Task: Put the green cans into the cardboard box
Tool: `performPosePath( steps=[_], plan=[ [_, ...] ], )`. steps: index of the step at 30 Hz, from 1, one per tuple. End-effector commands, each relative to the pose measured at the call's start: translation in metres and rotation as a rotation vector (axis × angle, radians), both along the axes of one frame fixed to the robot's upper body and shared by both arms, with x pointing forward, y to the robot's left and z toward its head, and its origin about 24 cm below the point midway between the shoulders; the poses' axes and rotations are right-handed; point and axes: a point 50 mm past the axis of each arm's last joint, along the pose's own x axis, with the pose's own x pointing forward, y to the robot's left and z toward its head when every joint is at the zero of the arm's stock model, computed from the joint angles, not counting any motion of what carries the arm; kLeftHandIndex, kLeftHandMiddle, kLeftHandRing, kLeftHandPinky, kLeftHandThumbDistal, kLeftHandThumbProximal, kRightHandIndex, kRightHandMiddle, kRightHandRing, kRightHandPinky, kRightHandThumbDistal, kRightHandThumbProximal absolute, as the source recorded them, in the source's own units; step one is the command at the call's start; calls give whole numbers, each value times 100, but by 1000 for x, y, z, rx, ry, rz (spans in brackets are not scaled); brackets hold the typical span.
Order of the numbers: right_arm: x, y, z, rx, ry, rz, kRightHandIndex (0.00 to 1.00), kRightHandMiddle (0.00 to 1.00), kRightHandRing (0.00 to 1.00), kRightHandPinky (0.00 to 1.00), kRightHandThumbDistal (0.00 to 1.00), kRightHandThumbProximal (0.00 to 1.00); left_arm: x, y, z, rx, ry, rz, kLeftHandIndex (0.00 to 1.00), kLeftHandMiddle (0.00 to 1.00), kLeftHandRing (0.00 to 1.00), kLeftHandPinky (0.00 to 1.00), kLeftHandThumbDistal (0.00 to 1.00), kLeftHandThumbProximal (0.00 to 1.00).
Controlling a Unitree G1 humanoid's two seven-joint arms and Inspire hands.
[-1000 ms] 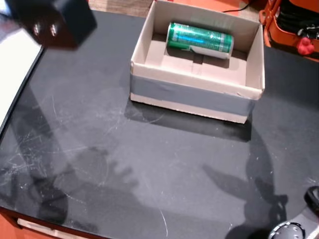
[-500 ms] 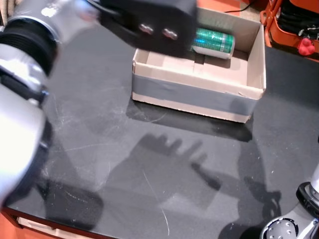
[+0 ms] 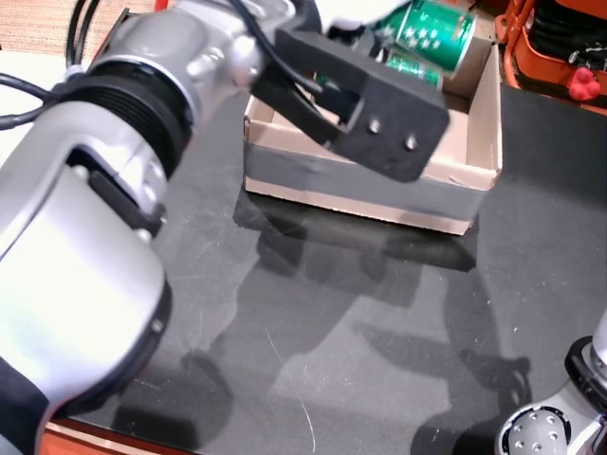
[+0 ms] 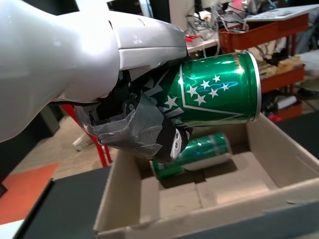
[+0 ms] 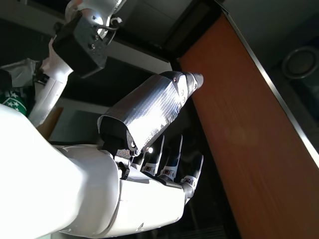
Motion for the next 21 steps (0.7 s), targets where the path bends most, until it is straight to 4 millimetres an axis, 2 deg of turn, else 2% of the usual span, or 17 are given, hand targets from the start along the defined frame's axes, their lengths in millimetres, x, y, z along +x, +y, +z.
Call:
performPosePath(
  steps=[1,2,3,4,6,7,9,10,11,12,16,21],
  plan=[
    [-3,17,-6,103,11,-9,68,58,62,79,100,85,0,-3,5,-23,7,5,36,40,39,37,14,0],
    [-3,17,-6,107,10,-15,68,58,62,79,100,84,0,-2,5,-25,9,13,35,39,39,41,15,0],
    [-3,17,-5,112,11,-16,67,58,62,79,100,84,1,-1,5,-18,7,20,39,43,44,49,18,0],
    [-3,17,-5,115,8,-19,67,58,63,80,100,85,1,0,6,-9,9,30,54,60,60,63,27,0],
    [-3,16,-4,114,1,-20,66,58,63,81,100,84,3,3,6,-17,40,56,75,88,88,81,51,0],
    [-2,15,-4,113,-3,-18,66,58,63,81,100,83,3,4,7,-26,55,66,82,96,94,85,58,0],
    [-2,13,-4,108,-5,-30,67,58,62,81,100,85,4,6,8,-42,67,75,91,100,100,91,73,3],
    [-2,12,-4,104,-5,-35,67,59,63,81,100,84,5,7,8,-46,70,80,93,100,100,95,88,11],
    [-2,11,-5,102,-6,-37,68,59,63,81,100,84,5,9,8,-46,74,86,96,100,100,98,95,16],
    [-2,9,-5,103,-7,-39,69,60,63,81,100,84,5,10,8,-41,75,91,99,100,100,99,99,19],
    [-2,7,-5,119,-17,-31,69,59,62,79,100,81,7,14,7,-3,71,108,100,100,100,100,100,29],
    [-2,7,-5,126,-27,-32,68,59,62,79,100,83,8,17,7,-5,82,119,100,100,100,100,100,33]
  ],
)
